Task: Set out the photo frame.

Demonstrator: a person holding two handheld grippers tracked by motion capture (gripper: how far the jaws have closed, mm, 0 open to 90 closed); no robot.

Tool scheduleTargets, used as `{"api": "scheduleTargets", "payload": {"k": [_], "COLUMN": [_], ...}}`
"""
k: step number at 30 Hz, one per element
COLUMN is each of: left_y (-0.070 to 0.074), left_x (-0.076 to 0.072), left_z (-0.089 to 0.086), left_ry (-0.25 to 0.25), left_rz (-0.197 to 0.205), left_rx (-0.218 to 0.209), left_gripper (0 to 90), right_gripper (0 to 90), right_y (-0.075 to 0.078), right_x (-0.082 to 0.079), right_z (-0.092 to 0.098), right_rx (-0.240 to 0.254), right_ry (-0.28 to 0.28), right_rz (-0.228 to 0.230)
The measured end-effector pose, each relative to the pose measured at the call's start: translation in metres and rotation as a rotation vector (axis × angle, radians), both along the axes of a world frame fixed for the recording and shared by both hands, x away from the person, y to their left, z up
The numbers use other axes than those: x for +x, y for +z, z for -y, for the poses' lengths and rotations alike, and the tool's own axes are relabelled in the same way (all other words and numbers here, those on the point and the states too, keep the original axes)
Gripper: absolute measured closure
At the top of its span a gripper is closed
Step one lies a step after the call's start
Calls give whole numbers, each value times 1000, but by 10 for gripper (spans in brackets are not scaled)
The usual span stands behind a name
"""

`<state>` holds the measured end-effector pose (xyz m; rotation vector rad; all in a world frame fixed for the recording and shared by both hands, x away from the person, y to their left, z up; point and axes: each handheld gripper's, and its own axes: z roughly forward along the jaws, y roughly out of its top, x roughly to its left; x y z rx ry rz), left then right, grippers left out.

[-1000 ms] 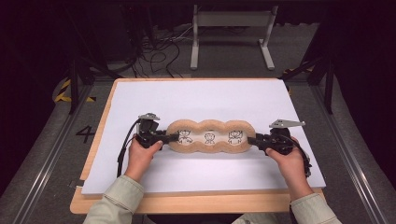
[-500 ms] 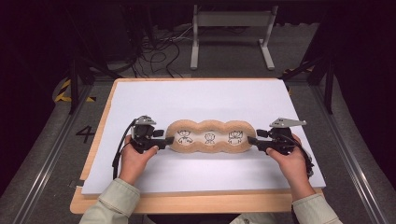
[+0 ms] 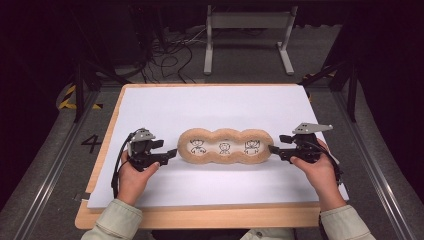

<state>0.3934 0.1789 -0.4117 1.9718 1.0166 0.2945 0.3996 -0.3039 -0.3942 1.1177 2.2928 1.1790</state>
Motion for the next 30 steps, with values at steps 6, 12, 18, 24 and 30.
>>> {"api": "scheduleTargets", "payload": {"k": [6, 12, 18, 24, 30], "left_y": [1, -3, -5, -9, -15], "left_x": [-11, -22, -27, -27, -27], "left_z": [-10, -21, -33, -41, -47], "left_ry": [-13, -25, -29, -45, -32], "left_rz": [39, 44, 56, 64, 86], "left_rx": [16, 28, 3, 17, 36], "left_gripper": [284, 239, 214, 204, 190], "right_gripper": [335, 321, 308, 210, 179], "right_y": [2, 3, 1, -3, -10], "right_x": [-1, -4, -6, -9, -9], "right_z": [4, 8, 13, 19, 31], "right_rx": [-9, -12, -10, -20, 5], "right_ry": [26, 50, 83, 100, 78], "right_rz": [7, 11, 6, -4, -26]}}
